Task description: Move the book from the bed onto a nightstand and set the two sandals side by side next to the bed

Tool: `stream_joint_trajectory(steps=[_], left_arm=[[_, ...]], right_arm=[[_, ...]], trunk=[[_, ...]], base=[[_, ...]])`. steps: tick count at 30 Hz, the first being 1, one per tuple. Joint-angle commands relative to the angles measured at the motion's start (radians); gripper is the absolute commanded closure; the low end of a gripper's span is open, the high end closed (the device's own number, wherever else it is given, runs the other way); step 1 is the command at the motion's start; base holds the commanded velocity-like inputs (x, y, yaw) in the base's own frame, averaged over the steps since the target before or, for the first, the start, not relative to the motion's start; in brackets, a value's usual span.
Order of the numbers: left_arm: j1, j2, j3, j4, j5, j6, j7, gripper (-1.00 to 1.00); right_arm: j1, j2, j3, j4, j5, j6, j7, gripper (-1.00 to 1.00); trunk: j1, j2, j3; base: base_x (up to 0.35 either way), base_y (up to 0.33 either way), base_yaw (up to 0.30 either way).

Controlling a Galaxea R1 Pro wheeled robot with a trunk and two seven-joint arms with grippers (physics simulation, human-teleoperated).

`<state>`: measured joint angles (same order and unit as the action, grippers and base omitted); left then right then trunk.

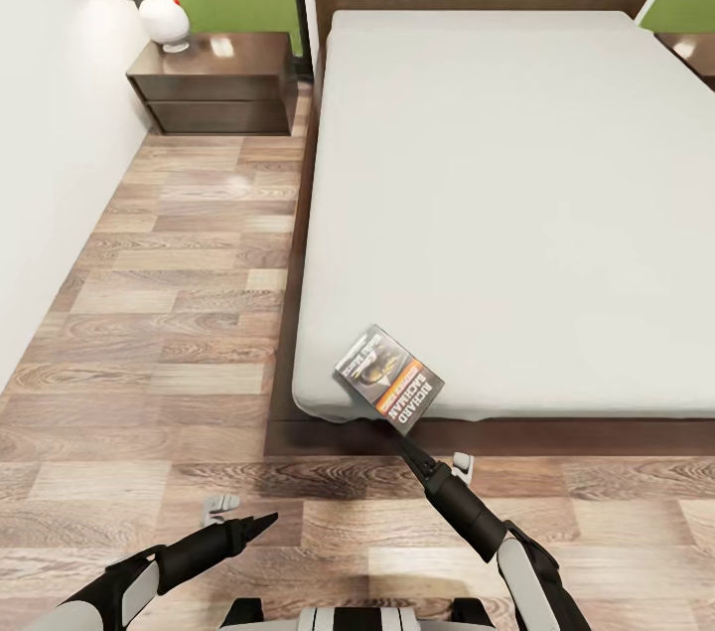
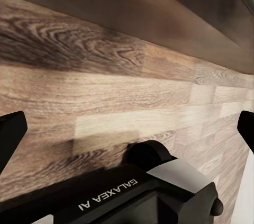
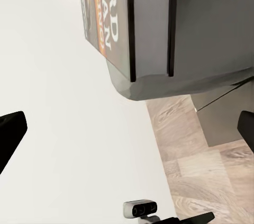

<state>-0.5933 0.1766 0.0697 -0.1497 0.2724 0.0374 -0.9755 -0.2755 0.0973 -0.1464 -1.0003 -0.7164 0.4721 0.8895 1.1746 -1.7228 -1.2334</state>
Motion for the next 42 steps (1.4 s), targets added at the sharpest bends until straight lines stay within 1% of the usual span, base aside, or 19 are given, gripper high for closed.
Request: stream_joint_trajectory(steps=[1,13,19,24,42], left_arm=[[0.0,0.0,0.007,0.0,-0.004,0.004,-0.004,-1.0],[0.0,0.0,0.007,0.0,-0.004,0.004,-0.003,-1.0],[0.0,0.0,0.007,0.0,-0.004,0.004,-0.003,-1.0],[0.0,0.0,0.007,0.001,-0.004,0.004,-0.003,-1.0],[0.0,0.0,0.007,0.001,-0.004,0.004,-0.003,-1.0]], right_arm=[[0.0,0.001,-0.002,0.0,-0.005,0.008,0.002,-1.0],[-0.001,0.001,-0.002,0.0,-0.005,0.008,0.002,-1.0],[-0.001,0.001,-0.002,0.0,-0.005,0.008,0.002,-1.0],[0.0,0.001,-0.002,0.0,-0.005,0.008,0.002,-1.0],[-0.001,0.001,-0.002,0.0,-0.005,0.008,0.002,-1.0]], trunk=[[0.0,0.0,0.0],[0.0,0.0,0.0],[0.0,0.0,0.0],[0.0,0.0,0.0],[0.0,0.0,0.0]], base=[[0.0,0.0,0.0],[0.005,0.0,0.0],[0.202,0.0,0.0],[0.073,0.0,0.0],[0.004,0.0,0.0]])
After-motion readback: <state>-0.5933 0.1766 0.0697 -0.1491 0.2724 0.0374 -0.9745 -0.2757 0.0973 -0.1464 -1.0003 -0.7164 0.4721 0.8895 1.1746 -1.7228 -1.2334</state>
